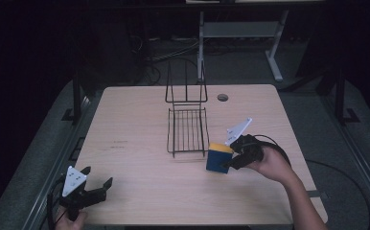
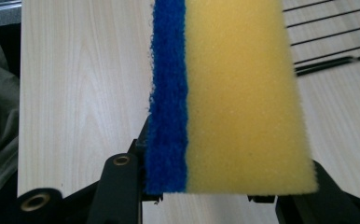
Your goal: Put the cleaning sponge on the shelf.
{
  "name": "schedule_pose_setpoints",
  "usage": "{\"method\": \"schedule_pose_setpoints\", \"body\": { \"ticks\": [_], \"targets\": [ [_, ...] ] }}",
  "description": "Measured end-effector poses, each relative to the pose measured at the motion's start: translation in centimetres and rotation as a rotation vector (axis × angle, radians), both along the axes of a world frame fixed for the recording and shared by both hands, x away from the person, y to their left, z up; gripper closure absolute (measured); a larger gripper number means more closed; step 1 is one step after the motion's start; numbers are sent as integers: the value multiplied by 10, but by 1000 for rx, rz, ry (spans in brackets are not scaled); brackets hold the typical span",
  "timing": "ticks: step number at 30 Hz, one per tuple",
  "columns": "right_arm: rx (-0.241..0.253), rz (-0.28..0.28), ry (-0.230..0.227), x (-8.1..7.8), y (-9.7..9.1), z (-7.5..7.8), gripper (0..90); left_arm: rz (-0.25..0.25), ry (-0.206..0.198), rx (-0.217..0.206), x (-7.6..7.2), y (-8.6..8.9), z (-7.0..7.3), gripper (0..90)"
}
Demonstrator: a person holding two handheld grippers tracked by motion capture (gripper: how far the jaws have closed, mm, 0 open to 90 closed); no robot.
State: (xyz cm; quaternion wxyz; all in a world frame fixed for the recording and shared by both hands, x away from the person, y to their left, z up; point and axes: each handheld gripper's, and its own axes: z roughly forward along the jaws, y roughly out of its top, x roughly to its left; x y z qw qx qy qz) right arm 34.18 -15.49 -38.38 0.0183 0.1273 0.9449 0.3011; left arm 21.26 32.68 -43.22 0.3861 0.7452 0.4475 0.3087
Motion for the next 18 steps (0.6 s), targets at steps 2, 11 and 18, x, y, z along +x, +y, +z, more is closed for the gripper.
{"method": "schedule_pose_setpoints", "body": {
  "ticks": [2,11,18],
  "targets": [
    [6,0,-1,1,1,1,563,-1,0,0,0,0,0,141],
    [2,19,-23,11,11,10,563,-1,1,2,0,0,0,141],
    [-6,24,-28,17,17,17,563,-1,0,1,1,0,0,141]
  ]
}}
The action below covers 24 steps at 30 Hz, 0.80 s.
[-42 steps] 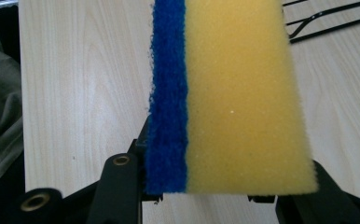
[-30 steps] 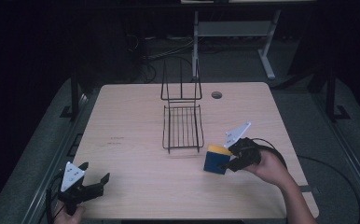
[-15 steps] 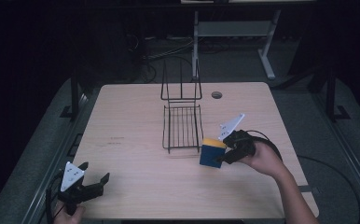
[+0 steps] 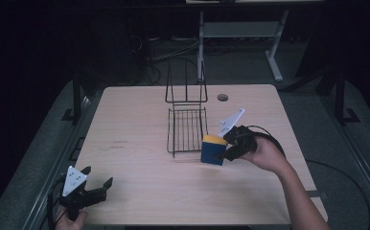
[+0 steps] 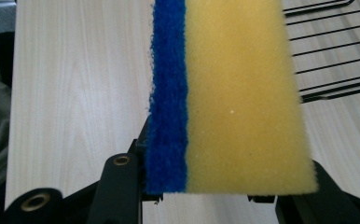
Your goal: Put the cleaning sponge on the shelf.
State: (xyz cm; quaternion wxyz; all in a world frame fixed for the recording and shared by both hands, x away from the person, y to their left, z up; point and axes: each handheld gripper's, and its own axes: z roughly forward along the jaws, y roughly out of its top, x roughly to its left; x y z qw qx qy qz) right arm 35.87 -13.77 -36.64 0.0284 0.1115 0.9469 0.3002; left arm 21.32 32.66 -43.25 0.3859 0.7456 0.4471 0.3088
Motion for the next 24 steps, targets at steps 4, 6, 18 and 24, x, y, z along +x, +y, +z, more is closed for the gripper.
{"method": "schedule_pose_setpoints", "body": {
  "ticks": [4,6,18,24],
  "targets": [
    [0,2,-3,4,3,5,563,-1,2,0,0,0,0,141],
    [3,7,-3,8,4,7,563,-3,1,0,0,0,0,141],
    [7,6,-2,21,12,13,563,-2,0,0,0,0,0,141],
    [4,4,-2,31,15,16,563,-1,-1,-4,0,1,1,141]
  ]
}}
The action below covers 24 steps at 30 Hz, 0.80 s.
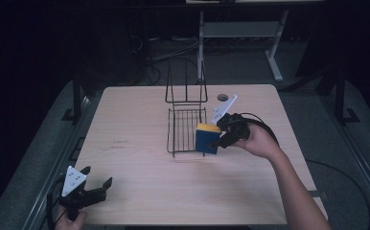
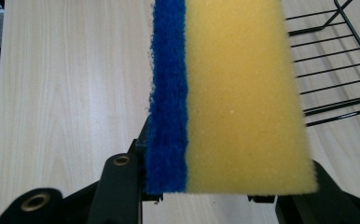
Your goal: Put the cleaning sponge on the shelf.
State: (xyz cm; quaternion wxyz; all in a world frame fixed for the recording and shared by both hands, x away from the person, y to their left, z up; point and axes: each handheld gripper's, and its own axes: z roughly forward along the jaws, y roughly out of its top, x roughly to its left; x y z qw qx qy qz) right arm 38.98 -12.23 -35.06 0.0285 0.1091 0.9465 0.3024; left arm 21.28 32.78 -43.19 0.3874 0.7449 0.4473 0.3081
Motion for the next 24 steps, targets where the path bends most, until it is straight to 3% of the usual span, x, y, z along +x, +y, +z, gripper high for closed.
{"method": "schedule_pose_setpoints", "body": {
  "ticks": [13,24],
  "targets": [
    [-6,-4,0,15,7,4,562,0,0,-1,0,0,0,141],
    [16,-18,15,31,9,3,563,6,-3,-6,0,1,0,141]
  ]
}}
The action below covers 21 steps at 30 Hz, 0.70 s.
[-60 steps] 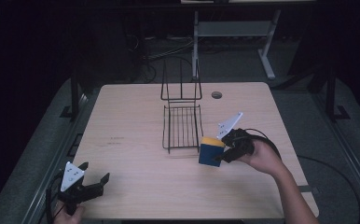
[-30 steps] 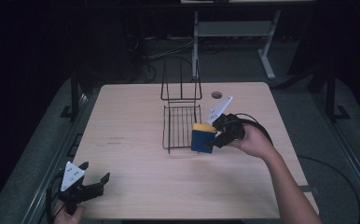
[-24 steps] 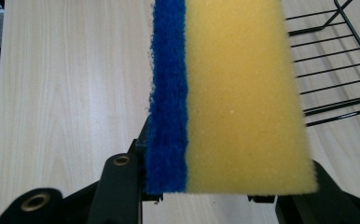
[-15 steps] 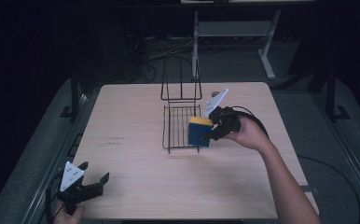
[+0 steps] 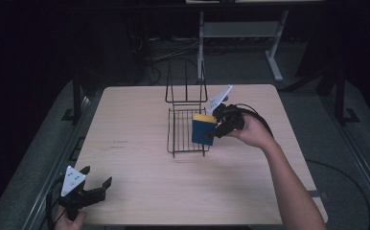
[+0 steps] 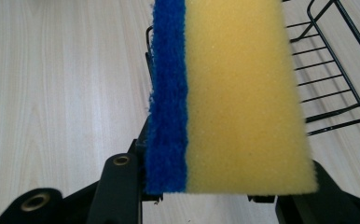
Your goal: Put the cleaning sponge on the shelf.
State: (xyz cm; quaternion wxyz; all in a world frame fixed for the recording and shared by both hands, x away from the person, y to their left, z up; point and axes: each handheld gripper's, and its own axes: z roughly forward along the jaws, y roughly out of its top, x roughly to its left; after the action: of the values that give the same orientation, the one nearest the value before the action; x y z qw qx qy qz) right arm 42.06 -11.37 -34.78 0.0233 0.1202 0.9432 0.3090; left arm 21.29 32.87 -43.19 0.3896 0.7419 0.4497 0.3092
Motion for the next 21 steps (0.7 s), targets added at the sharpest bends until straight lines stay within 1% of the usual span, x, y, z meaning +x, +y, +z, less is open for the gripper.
{"method": "schedule_pose_setpoints", "body": {
  "ticks": [5,6,7,9,10,16,18,21],
  "targets": [
    [-1,-2,5,5,1,1,562,-1,1,-2,0,0,0,141],
    [7,-15,0,7,-1,1,563,-1,-1,1,0,0,0,141],
    [11,-21,5,8,-1,1,563,-4,-1,1,0,0,0,141],
    [8,-24,0,10,-2,0,563,-4,-1,0,0,0,0,141],
    [8,-27,7,11,-2,-1,563,-3,-1,1,0,0,0,141],
    [-5,-19,13,16,0,-3,562,-4,1,4,0,0,0,141],
    [-2,-15,14,17,2,-2,563,-4,1,5,0,0,0,141],
    [-9,-8,2,21,8,0,562,-2,-2,1,0,0,0,141]
  ]
}}
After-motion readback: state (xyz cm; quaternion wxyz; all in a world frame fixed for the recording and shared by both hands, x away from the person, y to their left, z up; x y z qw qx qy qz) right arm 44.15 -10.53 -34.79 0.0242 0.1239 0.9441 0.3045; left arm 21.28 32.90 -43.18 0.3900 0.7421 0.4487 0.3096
